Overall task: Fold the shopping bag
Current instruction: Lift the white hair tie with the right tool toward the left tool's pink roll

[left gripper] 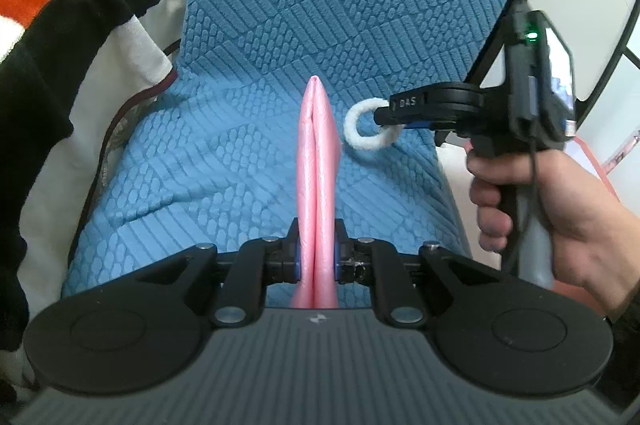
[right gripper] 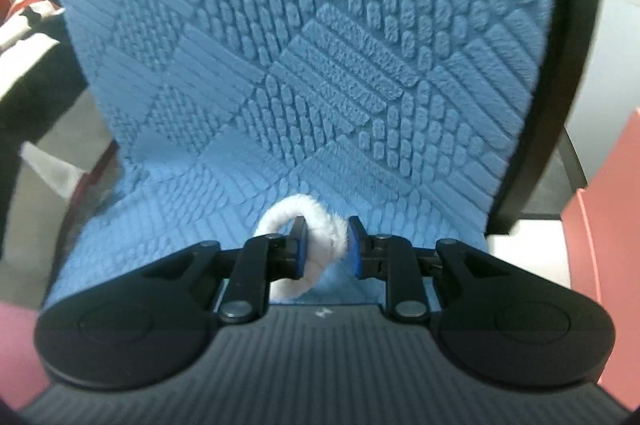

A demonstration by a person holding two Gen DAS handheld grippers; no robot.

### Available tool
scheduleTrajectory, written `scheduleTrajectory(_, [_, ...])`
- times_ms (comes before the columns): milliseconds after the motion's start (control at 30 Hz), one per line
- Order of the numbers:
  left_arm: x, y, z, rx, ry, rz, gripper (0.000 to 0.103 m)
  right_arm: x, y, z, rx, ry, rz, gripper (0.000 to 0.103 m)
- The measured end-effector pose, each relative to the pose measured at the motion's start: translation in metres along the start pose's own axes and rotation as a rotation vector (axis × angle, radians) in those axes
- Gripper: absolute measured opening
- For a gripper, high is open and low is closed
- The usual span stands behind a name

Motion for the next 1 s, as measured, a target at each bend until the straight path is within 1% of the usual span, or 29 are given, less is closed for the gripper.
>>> scheduleTrajectory(267, [0.02, -0.01, -0.011, 0.018, 0.046, -0.021, 0.014, 0.001, -0.059, -0.02, 0.034, 0.022, 0.044, 0.024])
scheduleTrajectory(433, [0.034, -0.018, -0.022, 0.019, 0.092, -0.016, 0.015, 0.004, -0.092, -0.032, 0.049, 0.037, 0.06, 0.024])
scheduleTrajectory(700, [0.047, -0.02, -0.035, 0.021, 0.143, 0.006, 0.015, 0.008, -0.128, -0.045, 0.084, 0.075, 0.081, 0.024])
scheduleTrajectory(833, [0.049, -0.023, -0.037, 0.032, 0.149, 0.001, 0.015, 0.01, -0.141, -0.046, 0.096, 0.085, 0.076, 0.024])
scheduleTrajectory(1000, [0.051, -0.031, -0.036, 0.061, 0.143, -0.023, 0.015, 0.004, -0.164, -0.036, 0.131, 0.063, 0.074, 0.024])
Point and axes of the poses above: each gripper's, at about its wrist camera, not at the fingertips, and y roughly the way its jaws point, x to its right, z to its top, the point moved 4 cm from there along y, roughly the way its jaws point, and after that the axes turned 12 degrees about -z, right-handed, at the moved point
